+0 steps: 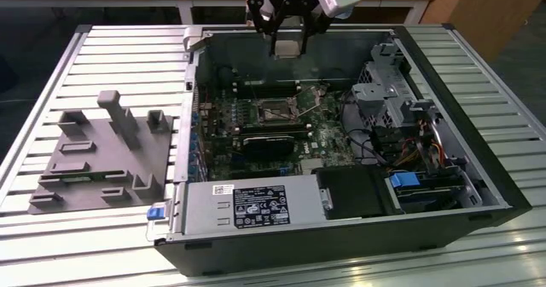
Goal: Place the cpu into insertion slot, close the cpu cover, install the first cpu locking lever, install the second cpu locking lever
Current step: 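Place the cpu into insertion slot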
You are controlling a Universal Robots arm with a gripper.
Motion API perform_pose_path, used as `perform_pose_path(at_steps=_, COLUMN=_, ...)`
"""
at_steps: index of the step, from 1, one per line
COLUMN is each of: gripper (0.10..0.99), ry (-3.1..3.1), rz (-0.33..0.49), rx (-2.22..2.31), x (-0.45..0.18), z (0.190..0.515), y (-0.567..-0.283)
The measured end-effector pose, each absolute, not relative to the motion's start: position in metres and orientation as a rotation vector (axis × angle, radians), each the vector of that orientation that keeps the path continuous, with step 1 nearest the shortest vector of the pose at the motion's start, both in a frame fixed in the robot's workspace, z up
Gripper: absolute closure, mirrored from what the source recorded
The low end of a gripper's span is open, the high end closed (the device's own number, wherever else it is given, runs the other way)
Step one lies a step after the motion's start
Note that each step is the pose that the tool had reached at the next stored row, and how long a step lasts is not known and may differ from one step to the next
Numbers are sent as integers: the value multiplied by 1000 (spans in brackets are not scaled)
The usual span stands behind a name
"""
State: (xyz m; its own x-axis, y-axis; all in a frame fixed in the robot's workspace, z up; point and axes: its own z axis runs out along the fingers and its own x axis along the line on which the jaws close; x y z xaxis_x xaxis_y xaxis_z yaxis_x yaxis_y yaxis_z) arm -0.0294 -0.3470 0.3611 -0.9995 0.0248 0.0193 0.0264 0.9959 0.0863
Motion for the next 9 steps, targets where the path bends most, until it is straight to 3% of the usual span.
perform_pose_path(at_steps=9, gripper=549, ry=-3122, rz=-125, rx=-109, x=-30, z=348, y=-347)
